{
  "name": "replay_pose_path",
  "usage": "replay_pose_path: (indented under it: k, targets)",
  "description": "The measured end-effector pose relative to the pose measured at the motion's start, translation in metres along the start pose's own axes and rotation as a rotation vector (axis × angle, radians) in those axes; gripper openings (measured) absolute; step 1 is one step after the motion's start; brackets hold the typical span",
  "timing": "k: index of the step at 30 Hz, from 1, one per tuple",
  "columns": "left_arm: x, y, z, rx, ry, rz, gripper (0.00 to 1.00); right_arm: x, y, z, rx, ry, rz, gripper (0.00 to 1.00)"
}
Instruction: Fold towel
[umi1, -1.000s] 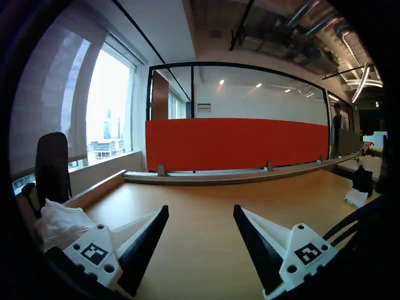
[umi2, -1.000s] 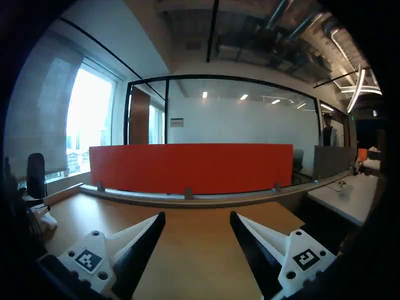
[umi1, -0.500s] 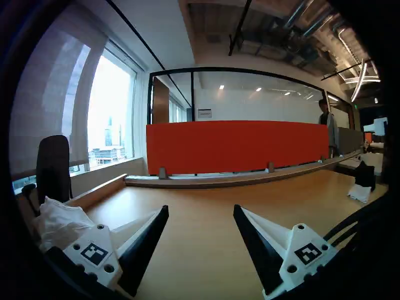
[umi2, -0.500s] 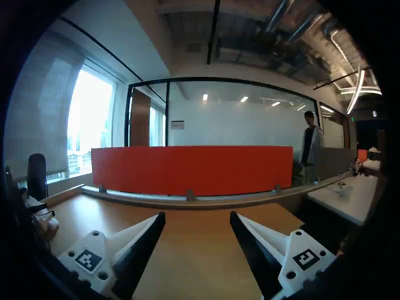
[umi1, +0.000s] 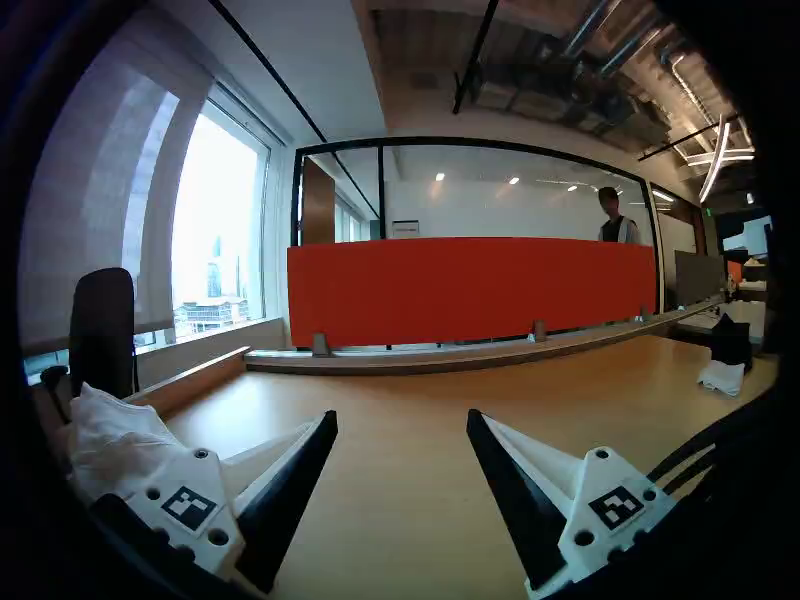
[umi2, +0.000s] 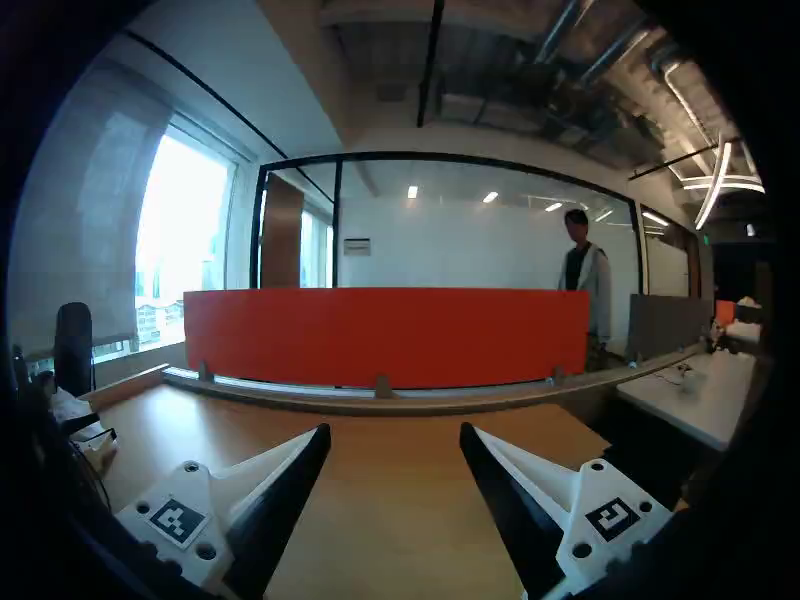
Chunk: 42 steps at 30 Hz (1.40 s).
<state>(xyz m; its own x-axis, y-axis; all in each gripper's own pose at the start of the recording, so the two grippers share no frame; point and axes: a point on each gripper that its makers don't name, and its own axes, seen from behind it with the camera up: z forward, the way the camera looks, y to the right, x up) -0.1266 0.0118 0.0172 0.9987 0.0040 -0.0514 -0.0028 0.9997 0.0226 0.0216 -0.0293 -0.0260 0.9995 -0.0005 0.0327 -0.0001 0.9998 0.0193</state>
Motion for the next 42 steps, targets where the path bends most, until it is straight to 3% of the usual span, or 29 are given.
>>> replay_pose_path:
  k: [9, 21, 42]
  targets:
    - [-0.009, -0.002, 0.002, 0.005, 0.004, -0.008, 0.96, -0.005, -0.006, 0.002, -0.003, 0.001, -0.012, 1.0]
    - [-0.007, 0.008, 0.005, -0.012, 0.015, -0.006, 0.96, -0.006, -0.014, 0.004, 0.004, -0.001, -0.017, 1.0]
    - [-0.019, 0.002, 0.005, 0.005, 0.024, -0.009, 0.96, -0.011, -0.007, 0.003, -0.01, -0.002, -0.03, 1.0]
